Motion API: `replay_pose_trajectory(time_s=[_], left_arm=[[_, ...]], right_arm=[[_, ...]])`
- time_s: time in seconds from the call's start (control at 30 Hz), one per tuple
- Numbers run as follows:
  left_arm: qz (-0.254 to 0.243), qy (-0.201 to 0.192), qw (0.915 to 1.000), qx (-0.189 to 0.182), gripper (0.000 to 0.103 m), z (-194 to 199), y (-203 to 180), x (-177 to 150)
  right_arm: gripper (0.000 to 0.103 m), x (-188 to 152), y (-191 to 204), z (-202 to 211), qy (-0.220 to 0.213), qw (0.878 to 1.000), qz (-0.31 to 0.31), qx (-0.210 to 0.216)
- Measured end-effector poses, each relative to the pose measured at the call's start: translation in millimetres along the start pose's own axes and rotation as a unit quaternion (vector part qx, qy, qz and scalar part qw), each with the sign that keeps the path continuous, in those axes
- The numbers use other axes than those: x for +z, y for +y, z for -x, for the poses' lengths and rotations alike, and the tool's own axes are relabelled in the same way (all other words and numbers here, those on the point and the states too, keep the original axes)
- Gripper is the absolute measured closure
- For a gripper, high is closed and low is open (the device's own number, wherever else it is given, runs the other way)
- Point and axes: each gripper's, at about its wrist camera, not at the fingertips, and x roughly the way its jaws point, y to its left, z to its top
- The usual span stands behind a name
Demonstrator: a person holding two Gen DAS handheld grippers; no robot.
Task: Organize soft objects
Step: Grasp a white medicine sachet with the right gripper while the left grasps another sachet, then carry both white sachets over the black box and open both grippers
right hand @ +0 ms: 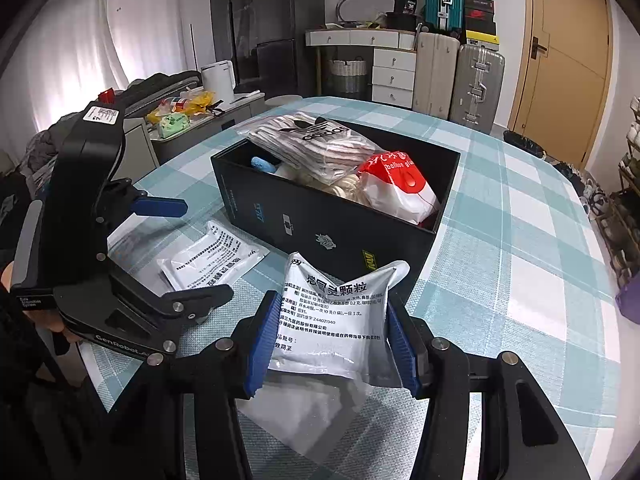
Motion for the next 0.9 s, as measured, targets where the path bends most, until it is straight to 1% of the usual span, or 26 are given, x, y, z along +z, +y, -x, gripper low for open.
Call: replay_pose_trajectory(time_s=[0.03, 0.1, 0.13, 0.17, 0.2, 0.23, 0.33, 0.57, 0.67, 0.9], left_arm=[[0.001, -0.001, 1.0, -0.007, 0.005, 0, 1, -1], [0.003, -0.003, 0.9997, -0.025, 0.019, 2, 1, -1], [0.004, -0.004, 0.9995, -0.032, 0.023, 3, 1, -2], [0.003, -0.005, 0.9991, -0.041, 0.035, 4, 0, -2], [0.005, -0.006, 0.9987, -0.051, 0.051, 4, -1, -2], [0.011, -0.006, 0.9979, -0.063, 0.057, 5, 0, -2], [0.005, -0.01, 0.9982, -0.059, 0.06, 7, -1, 0], [0.005, -0.022, 0.9971, -0.073, 0.062, 16, 2, -1], [0.008, -0.041, 0.9954, -0.086, 0.062, 26, 5, -1], [0.017, -0.092, 0.991, -0.096, 0.062, 51, 10, 7]], right_arm=[[0.051, 0, 1, 0, 0.0, 1.0, 0.0, 0.0], [0.051, -1, 1, 0, -0.001, 1.0, 0.001, 0.0], [0.051, -1, 2, 0, -0.001, 1.0, 0.001, 0.0], [0.051, 0, 2, 1, -0.001, 1.0, 0.001, 0.0], [0.051, 0, 2, 1, -0.001, 1.0, 0.002, 0.0], [0.051, 0, 3, 1, -0.001, 1.0, 0.002, 0.001], [0.051, 0, 5, 2, -0.003, 1.0, 0.004, 0.002], [0.051, 2, 10, 6, -0.01, 1.0, 0.01, 0.003], [0.051, 3, 9, 8, -0.017, 1.0, 0.012, 0.005], [0.051, 7, 9, 25, -0.064, 0.998, 0.009, 0.017]])
